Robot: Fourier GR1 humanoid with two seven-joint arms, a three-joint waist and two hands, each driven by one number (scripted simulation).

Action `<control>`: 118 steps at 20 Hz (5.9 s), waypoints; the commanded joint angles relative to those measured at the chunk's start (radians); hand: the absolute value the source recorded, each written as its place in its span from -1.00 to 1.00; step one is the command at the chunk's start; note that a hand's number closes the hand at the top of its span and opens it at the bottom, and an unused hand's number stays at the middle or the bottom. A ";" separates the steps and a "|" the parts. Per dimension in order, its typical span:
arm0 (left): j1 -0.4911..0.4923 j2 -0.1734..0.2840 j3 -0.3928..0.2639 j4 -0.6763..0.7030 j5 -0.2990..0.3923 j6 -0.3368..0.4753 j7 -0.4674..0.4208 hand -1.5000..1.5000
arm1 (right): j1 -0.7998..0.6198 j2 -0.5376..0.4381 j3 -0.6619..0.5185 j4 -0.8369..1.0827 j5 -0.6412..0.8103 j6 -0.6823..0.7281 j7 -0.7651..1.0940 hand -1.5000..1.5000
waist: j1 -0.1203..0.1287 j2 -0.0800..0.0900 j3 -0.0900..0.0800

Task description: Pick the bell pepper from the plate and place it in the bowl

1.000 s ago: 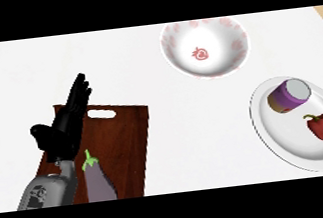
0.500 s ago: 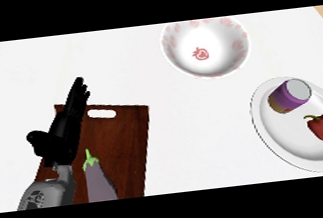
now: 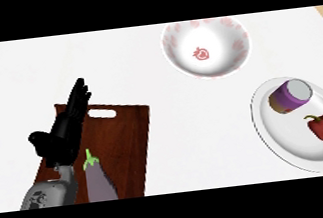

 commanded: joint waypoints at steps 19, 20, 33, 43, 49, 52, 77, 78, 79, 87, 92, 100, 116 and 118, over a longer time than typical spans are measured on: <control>-0.040 -0.014 0.056 0.039 -0.014 -0.032 0.004 0.00 | -0.049 0.006 0.132 0.178 0.310 -0.144 -0.292 1.00 | -0.005 0.000 0.000; -0.014 -0.027 0.016 -0.012 -0.035 -0.027 0.021 0.00 | -0.046 0.038 0.150 0.125 0.310 -0.138 -0.236 1.00 | -0.004 -0.001 0.000; 0.000 -0.045 0.015 0.008 -0.026 -0.027 -0.006 0.00 | -0.197 0.314 0.576 -0.171 0.262 0.197 -0.176 1.00 | 0.005 -0.003 -0.001; 0.005 0.014 0.081 0.008 0.016 -0.074 -0.004 0.00 | -0.192 0.324 0.405 -0.753 -0.027 0.262 0.175 1.00 | -0.014 -0.004 -0.002; -0.021 -0.039 0.033 -0.010 -0.047 -0.011 0.020 0.00 | -0.370 0.339 0.345 -0.910 -0.152 0.250 0.583 1.00 | -0.005 -0.002 -0.002; 0.013 -0.047 0.019 0.007 -0.047 -0.026 -0.018 0.00 | -0.588 0.384 0.332 -0.818 -0.167 0.164 0.737 1.00 | 0.008 -0.001 -0.002; -0.047 -0.059 0.029 0.035 -0.052 -0.042 0.004 0.00 | -0.995 0.228 0.364 0.120 0.412 -0.190 0.302 1.00 | 0.029 0.011 0.000; -0.032 -0.051 0.041 0.051 -0.044 -0.051 -0.017 0.00 | -0.985 0.227 0.341 0.143 0.401 -0.211 0.263 1.00 | 0.020 0.007 0.000; -0.062 -0.055 0.028 0.008 -0.058 -0.035 0.047 0.00 | -1.016 0.226 0.334 0.223 0.422 -0.247 0.225 1.00 | 0.028 0.009 0.000; -0.009 -0.038 0.033 -0.022 -0.052 -0.056 0.024 0.00 | -1.095 0.185 0.299 0.631 0.502 -0.379 -0.005 1.00 | 0.036 0.011 0.000; -0.070 -0.045 0.047 0.043 -0.040 -0.068 -0.002 0.00 | -1.155 0.227 0.270 0.828 0.475 -0.308 0.011 1.00 | 0.040 0.017 0.000; -0.064 -0.055 0.033 0.004 -0.049 -0.057 0.038 0.00 | -1.231 0.208 0.204 0.990 0.404 -0.154 -0.196 -1.00 | 0.045 0.015 0.001; -0.102 -0.064 0.045 0.053 -0.054 -0.054 0.018 0.00 | -1.299 0.010 -0.045 1.125 0.177 0.055 -0.220 -1.00 | 0.041 0.020 0.001; -0.030 -0.075 0.017 0.013 -0.072 -0.044 0.003 0.00 | -1.251 -0.001 -0.075 1.141 0.142 0.104 -0.239 -1.00 | 0.039 0.016 0.001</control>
